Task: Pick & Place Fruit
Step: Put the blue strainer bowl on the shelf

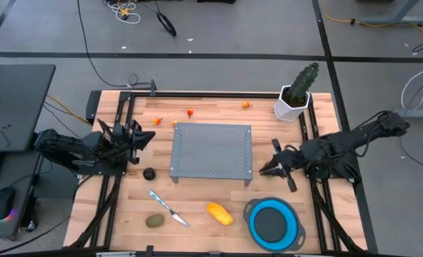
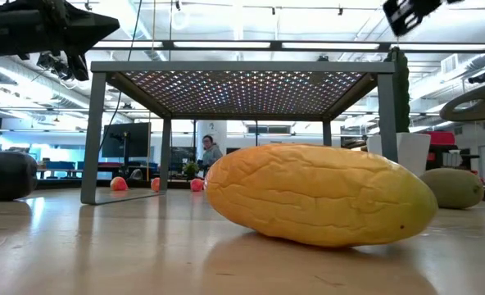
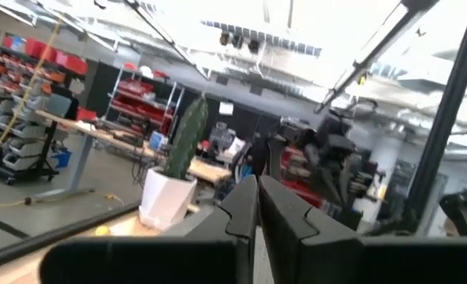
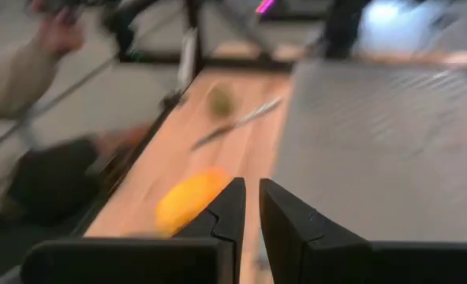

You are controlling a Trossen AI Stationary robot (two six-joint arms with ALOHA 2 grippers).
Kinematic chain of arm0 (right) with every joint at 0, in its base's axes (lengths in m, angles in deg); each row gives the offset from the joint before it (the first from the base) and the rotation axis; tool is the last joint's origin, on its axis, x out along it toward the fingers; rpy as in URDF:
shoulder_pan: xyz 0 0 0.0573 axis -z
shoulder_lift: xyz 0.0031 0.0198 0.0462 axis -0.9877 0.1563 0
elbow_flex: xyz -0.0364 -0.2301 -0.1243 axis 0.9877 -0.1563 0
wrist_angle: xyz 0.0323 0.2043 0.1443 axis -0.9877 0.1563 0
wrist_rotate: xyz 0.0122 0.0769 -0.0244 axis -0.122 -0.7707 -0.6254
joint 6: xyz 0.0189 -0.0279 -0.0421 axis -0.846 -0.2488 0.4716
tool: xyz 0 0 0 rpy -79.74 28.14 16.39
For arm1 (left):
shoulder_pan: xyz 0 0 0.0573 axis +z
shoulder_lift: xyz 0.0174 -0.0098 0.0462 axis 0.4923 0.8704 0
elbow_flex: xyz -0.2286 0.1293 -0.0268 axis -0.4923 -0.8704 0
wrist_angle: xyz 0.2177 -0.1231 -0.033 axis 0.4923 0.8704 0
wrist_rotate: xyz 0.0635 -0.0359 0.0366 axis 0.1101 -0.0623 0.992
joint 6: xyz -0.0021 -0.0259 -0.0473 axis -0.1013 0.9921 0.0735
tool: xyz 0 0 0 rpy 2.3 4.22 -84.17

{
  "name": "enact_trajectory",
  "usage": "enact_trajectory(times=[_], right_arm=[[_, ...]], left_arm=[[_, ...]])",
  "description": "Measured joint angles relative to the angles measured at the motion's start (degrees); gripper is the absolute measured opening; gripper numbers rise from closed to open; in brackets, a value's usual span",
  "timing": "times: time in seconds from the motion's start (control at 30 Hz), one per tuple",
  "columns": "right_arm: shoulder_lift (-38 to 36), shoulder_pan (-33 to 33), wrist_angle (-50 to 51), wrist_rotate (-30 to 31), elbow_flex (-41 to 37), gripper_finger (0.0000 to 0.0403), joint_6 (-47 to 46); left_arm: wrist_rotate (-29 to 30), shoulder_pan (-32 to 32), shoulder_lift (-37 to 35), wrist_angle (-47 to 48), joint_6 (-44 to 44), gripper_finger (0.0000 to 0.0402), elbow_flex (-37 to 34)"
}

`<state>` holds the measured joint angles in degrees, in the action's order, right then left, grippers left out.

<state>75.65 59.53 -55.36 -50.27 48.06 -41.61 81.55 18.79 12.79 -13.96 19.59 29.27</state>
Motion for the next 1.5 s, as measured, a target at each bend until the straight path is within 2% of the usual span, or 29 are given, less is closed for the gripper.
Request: enact_trajectory(times=[0.1, 0.23, 0.33, 0.43, 0.6, 0.7, 0.8, 0.93, 1.13, 1.5], right_arm=[[3.5, -0.3, 11.4, -2.6, 7.5, 0.0058, -4.6], [9.0, -2.2, 22.1, -4.3, 13.4, 0.0096, -10.2], [13.0, -4.0, 24.7, -5.7, 14.1, 0.0132, -15.8], [17.3, -5.6, 26.7, -10.2, 14.1, 0.0161, -20.8], [23.5, -8.2, 31.6, -13.3, 14.1, 0.0183, -25.9], [26.6, -8.6, 32.9, -13.3, 14.1, 0.0188, -26.8], [29.2, -8.6, 33.1, -13.9, 14.1, 0.0191, -28.7], [31.6, -8.7, 34.1, -15.1, 14.1, 0.0202, -29.2], [33.2, -8.7, 34.2, -12.0, 14.1, 0.0221, -31.3], [37.2, -10.9, 35.2, -6.5, 14.1, 0.0222, -31.9]], left_arm=[[0.2, 0.0, 2.0, -2.6, -0.2, 0.0024, 0.1], [0.3, 0.0, 7.8, -9.8, -1.0, 0.0021, 0.1], [0.3, -0.2, 14.2, -16.7, -1.1, 0.0020, 0.1], [0.0, -0.5, 21.3, -25.0, -1.9, 0.0020, 0.1], [0.0, -0.7, 30.7, -37.1, -9.7, 0.0020, 3.6], [0.9, -0.6, 34.0, -36.4, -14.7, 0.0020, 8.4], [2.2, -0.7, 36.3, -32.0, -17.4, 0.0020, 13.1], [1.7, -0.7, 37.3, -23.7, -15.6, 0.0020, 17.3], [1.6, -1.4, 37.3, -20.2, -13.1, 0.0021, 18.3], [1.8, -3.0, 37.3, -20.4, -13.7, 0.0022, 18.3]])
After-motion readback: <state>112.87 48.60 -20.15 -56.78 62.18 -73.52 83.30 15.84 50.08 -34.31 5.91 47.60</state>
